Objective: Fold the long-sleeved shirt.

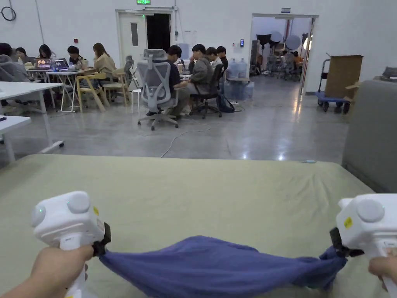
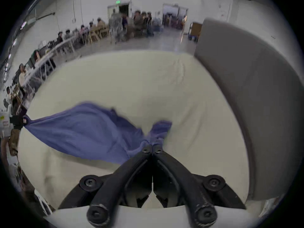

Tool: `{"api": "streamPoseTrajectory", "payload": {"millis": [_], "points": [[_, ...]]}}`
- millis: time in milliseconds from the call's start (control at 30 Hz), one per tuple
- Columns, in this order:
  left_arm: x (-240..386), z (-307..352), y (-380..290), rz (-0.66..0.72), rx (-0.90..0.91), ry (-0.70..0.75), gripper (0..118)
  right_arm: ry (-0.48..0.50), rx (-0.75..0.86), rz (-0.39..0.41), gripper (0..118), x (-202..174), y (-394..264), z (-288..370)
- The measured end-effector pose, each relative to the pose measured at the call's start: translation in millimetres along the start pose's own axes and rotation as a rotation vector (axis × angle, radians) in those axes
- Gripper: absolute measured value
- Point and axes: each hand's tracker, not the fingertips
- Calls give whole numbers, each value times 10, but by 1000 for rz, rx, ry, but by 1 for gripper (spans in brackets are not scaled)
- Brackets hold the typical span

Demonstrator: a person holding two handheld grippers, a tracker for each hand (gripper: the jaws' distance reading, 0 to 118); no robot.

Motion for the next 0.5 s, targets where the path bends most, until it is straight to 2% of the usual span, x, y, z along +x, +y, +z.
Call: {"api": "streamPoseTrajectory", "payload": {"millis": [133,267,400,500], "points": [[-380,-154,-350,-24,-30,11,0,53,-61,-11,0,189,-796,-136],[-693,169,-804,-71,-4,36,0,122,-83,-19,0,326,-1575,122],[-967,481,-1328,-83,-31,35,0,117,-108,-3,0,323,-2308,474],[-1127,651,-1748,-102,-80,30,0,155,-167,-18,0,313,-2795,651]]}}
